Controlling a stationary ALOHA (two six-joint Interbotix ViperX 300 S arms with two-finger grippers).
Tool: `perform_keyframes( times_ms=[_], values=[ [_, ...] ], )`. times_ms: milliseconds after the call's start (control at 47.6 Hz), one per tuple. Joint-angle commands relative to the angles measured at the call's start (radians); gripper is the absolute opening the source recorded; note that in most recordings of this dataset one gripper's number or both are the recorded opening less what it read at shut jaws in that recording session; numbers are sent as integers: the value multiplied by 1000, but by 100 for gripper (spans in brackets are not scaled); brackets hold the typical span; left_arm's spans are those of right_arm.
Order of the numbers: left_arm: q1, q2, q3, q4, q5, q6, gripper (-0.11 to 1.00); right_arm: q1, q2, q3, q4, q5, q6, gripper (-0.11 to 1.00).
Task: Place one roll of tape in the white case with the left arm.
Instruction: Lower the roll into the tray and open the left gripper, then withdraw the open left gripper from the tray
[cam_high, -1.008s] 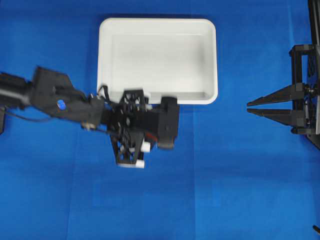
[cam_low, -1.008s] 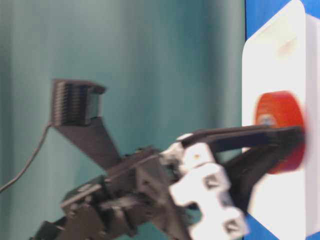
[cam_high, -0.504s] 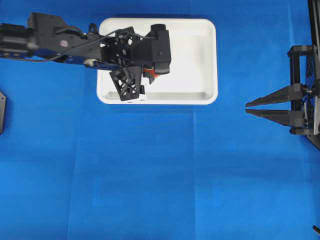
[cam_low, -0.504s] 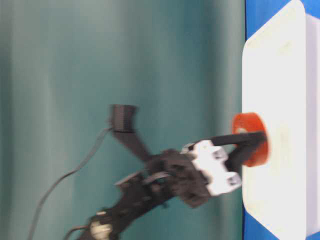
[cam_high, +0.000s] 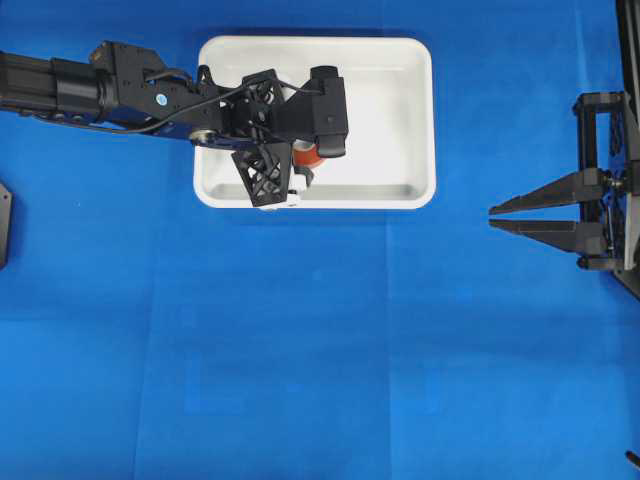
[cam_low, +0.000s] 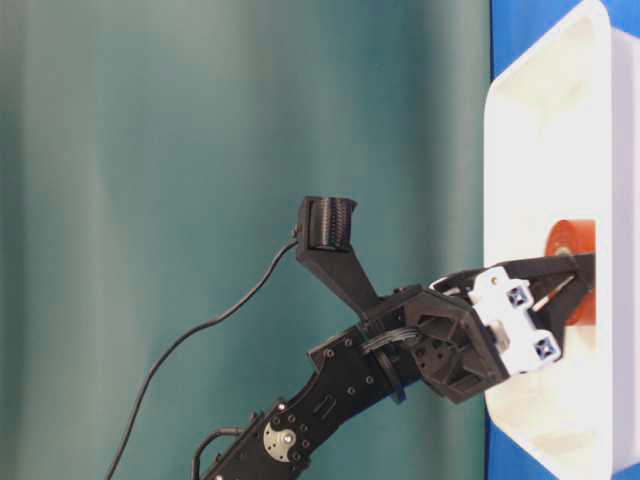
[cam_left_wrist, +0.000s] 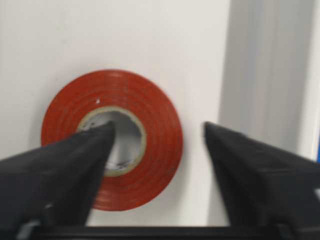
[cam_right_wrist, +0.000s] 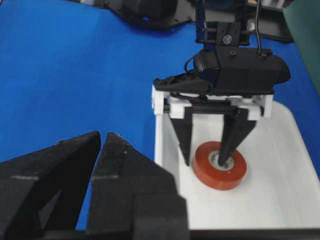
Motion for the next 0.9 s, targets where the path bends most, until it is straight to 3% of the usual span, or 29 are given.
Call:
perform_keyframes(
  times_ms=[0, 63, 231, 483, 693, 882],
  values=[
    [3, -44, -23, -2, 2, 2, 76, -3, 9, -11, 0, -8, 2, -11],
    [3, -80, -21, -2, 12, -2, 85, -2, 11, -11, 0, -8, 2, -11],
    [-6, -204, -3, -3, 43, -6, 74, -2, 11, -11, -2, -8, 2, -11],
    [-37, -405, 83, -6, 29, -6, 74, -2, 9, -12, -2, -8, 2, -11],
    [-67, -525, 201, -29, -75, -8, 74, -2, 8, -12, -2, -9, 2, -11],
    [-127, -644, 325, -31, -252, -9, 74, -2, 8, -12, -2, -9, 2, -11]
  ],
)
